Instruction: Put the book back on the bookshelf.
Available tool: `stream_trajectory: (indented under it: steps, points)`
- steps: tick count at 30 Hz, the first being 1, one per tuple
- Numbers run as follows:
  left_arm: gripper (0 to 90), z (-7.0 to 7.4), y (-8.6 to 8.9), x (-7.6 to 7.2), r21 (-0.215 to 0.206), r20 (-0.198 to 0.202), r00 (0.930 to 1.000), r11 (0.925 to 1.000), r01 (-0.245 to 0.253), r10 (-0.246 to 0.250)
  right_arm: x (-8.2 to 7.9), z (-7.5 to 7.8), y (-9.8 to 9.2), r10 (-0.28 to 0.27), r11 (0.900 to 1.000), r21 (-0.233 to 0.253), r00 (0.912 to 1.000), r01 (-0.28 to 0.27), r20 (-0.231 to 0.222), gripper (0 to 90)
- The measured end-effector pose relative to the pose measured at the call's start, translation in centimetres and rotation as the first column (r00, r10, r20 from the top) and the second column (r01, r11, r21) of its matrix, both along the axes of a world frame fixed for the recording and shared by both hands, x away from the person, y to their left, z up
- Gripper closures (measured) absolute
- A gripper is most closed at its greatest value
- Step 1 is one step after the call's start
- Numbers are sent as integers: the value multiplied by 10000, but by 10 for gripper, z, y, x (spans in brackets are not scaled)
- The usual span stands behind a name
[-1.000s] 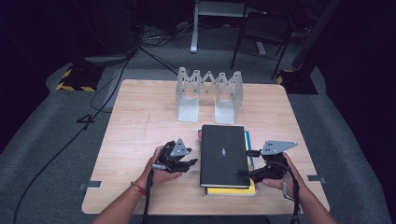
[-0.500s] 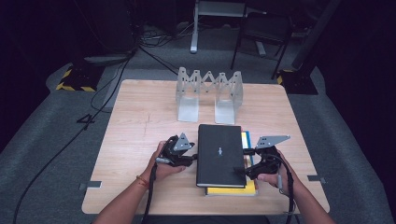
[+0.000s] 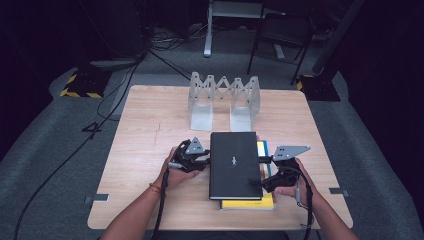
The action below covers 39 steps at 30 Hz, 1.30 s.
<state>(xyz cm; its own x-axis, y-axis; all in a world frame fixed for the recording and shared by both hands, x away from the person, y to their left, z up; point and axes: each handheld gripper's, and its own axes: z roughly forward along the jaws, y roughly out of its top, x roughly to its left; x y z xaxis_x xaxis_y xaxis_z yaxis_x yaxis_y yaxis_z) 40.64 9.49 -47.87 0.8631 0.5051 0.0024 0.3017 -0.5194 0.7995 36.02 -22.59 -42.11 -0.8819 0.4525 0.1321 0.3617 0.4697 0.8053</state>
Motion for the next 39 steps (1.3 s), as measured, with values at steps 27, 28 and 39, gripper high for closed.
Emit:
stream_trajectory:
  steps: [27,28,39]
  points:
    - [895,52,-3,10,-740,1134,9931,9970,-225,308,5,30,-11,-352,9994,112,9575,334,2862,446]
    - [895,57,-4,11,-807,1211,9921,9965,-237,334,5,32,-13,-411,9991,84,9500,405,3097,482]
    - [894,85,-10,5,-815,1721,9840,9961,-327,464,-6,37,-23,-482,9988,238,9141,422,4026,637]
